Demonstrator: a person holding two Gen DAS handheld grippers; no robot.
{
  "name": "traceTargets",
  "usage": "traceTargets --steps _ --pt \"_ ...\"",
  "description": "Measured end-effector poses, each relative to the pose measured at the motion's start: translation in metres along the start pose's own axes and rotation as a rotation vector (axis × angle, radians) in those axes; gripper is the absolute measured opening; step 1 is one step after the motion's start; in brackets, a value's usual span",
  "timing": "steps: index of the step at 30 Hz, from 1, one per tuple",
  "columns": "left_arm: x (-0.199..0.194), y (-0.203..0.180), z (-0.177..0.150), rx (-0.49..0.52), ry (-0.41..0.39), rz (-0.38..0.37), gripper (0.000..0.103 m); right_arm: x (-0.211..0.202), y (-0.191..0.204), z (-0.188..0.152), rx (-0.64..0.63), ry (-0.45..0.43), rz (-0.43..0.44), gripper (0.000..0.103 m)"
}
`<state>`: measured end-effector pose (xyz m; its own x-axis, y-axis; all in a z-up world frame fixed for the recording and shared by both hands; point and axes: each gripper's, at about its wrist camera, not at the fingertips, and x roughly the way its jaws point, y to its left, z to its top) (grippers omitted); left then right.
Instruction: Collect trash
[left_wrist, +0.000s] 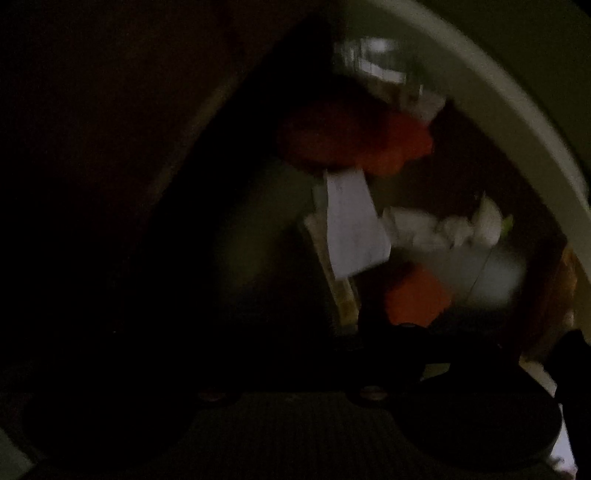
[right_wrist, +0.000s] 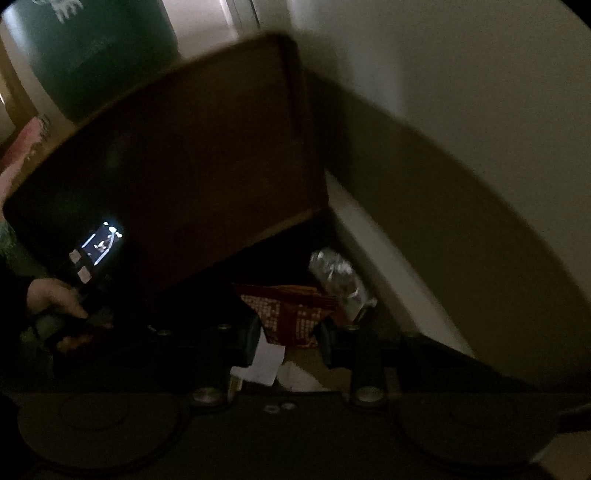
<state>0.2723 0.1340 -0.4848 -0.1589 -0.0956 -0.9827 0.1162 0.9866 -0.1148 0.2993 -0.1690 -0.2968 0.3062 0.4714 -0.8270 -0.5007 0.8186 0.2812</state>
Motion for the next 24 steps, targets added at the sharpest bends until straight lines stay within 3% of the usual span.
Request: traceTargets --steps 8,12,15,16,19,22,24 --pt "0.076 -0.003 0.005 0.089 0.224 -0.007 0.078 0.052 -0.009 -0.019 -0.004 0.084 0.035 0.031" --pt "0.111 -0.001 0.004 0.151 0.386 0.094 0.078 0.072 -0.017 -0.025 0.012 0.113 0.043 0.031" --pt "0.138 0.02 -0.001 0.024 0.559 0.191 0.078 0.087 -0.021 -0.025 0.031 0.126 0.054 0.031" --pt "0.143 0.028 -0.005 -0.032 0.583 0.206 0.078 0.09 -0.022 -0.024 0.038 0.126 0.061 0.031" --pt "0.156 0.04 -0.016 -0.153 0.57 0.327 0.078 0.098 -0.025 -0.023 0.057 0.126 0.077 0.031" --pt "0.171 0.04 -0.032 -0.248 0.557 0.396 0.078 0.102 -0.027 -0.021 0.066 0.125 0.089 0.031" --pt "0.184 0.026 -0.042 -0.181 0.567 0.432 0.078 0.107 -0.029 -0.02 0.064 0.134 0.094 0.031"
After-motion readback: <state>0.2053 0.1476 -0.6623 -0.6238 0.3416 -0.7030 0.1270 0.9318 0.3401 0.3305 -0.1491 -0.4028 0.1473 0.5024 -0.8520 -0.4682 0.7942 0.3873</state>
